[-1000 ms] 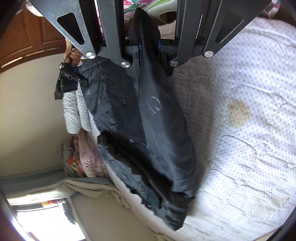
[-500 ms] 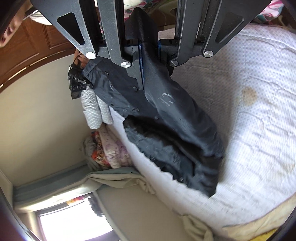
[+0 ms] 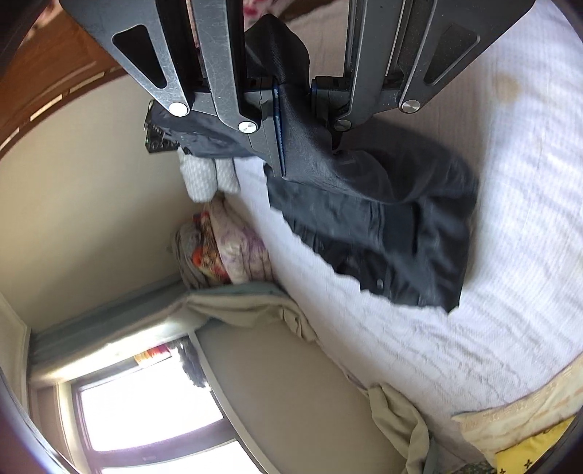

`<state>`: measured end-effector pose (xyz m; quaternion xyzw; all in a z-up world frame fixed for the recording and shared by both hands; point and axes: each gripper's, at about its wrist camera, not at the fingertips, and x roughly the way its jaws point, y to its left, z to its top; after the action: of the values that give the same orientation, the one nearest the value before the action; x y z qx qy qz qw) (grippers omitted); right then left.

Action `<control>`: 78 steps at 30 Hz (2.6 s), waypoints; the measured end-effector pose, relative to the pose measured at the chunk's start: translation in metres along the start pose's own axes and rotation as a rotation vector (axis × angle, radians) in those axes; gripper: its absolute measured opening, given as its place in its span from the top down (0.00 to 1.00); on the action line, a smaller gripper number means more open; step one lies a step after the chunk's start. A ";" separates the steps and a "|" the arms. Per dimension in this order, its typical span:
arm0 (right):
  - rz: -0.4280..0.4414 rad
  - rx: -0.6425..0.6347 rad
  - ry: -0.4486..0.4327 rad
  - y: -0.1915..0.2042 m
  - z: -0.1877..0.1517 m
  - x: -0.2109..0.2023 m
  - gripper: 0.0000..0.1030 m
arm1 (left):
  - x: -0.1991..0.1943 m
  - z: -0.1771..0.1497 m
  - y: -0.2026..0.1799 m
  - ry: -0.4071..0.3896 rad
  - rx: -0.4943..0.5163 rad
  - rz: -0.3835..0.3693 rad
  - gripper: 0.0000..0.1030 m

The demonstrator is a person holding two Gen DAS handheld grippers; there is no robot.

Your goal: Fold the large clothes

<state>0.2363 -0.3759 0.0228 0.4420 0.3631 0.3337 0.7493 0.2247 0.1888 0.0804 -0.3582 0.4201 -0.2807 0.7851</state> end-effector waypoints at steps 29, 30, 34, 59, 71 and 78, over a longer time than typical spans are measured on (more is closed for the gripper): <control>-0.279 0.164 -0.040 -0.152 0.112 0.155 0.87 | 0.187 0.113 0.110 -0.015 -0.131 0.332 0.78; -0.277 0.174 -0.040 -0.156 0.113 0.157 0.87 | 0.187 0.113 0.109 -0.015 -0.125 0.334 0.77; -0.249 0.219 -0.040 -0.165 0.115 0.157 0.85 | 0.187 0.115 0.105 -0.006 -0.096 0.341 0.72; -0.584 -0.195 -0.215 -0.046 0.110 0.112 0.42 | 0.152 0.068 -0.040 -0.255 0.433 0.625 0.06; -0.809 -0.604 0.022 0.018 0.005 0.192 0.63 | 0.235 -0.030 -0.027 -0.025 0.702 0.945 0.06; -0.975 -0.534 0.134 -0.055 0.002 0.208 0.74 | 0.242 -0.016 0.027 0.026 0.623 0.959 0.02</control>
<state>0.3546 -0.2272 -0.0777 -0.0045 0.4749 0.0564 0.8782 0.3331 0.0199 -0.0589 0.1245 0.4426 -0.0081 0.8880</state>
